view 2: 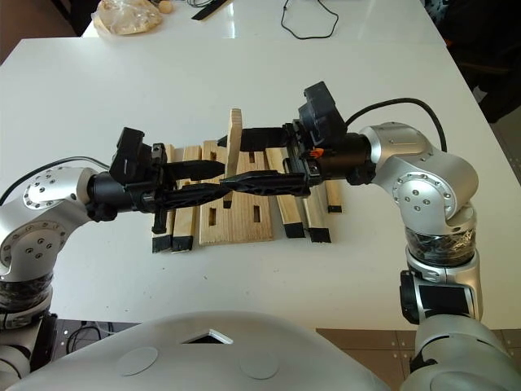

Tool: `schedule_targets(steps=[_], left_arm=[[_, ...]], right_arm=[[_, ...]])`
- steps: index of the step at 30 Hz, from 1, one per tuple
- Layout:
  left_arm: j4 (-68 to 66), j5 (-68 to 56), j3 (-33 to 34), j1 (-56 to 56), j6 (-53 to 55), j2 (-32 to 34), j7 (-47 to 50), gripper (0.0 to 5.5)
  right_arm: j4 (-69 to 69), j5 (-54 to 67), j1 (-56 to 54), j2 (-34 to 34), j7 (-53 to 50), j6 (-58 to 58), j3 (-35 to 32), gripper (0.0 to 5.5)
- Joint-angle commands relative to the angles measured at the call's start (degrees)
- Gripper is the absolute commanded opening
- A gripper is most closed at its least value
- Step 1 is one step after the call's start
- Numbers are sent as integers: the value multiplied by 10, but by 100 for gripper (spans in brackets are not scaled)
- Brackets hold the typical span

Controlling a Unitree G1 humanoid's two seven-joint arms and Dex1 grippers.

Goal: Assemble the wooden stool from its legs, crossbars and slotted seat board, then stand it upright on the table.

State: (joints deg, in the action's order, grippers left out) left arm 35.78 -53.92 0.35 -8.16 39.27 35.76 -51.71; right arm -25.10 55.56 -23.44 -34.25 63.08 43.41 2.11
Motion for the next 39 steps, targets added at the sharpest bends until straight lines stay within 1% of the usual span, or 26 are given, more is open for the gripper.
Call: schedule_targets(steps=[1,4,6,13,20,21,24,26,27,30,33,36,39], left_arm=[[-6,6,-3,-9,2,16,-11,131],[-9,6,-1,-10,3,23,-19,131],[-12,8,0,-11,3,27,-23,131],[-23,21,3,-16,-2,31,-27,131],[-27,9,15,-23,5,28,-21,131],[-27,8,15,-23,9,28,-16,168],[-36,-2,20,-26,15,24,-6,214],[-51,41,10,-31,0,24,11,238],[-66,57,5,-33,-3,25,15,250],[-84,68,5,-26,-6,26,7,250],[-88,78,6,-18,-9,21,11,250],[-88,81,11,-5,-15,6,29,250],[-87,81,15,7,-18,-10,46,250]], right_arm=[[-10,-29,4,-5,9,-22,13,216],[-14,-44,11,-10,16,-33,19,162],[-14,-53,14,-13,21,-41,22,136],[-7,-87,22,-35,44,-69,31,131],[-1,-95,28,-47,52,-81,28,130],[-1,-94,28,-46,52,-82,28,130],[7,-95,22,-43,48,-87,24,128],[21,-99,11,-41,48,-91,19,128],[39,-112,1,-44,50,-100,17,128],[108,-161,-32,-59,59,-137,10,128],[204,-235,-59,-85,85,-207,14,128],[304,-287,-62,-99,129,-275,24,128],[373,-336,-48,-111,168,-337,43,128]])
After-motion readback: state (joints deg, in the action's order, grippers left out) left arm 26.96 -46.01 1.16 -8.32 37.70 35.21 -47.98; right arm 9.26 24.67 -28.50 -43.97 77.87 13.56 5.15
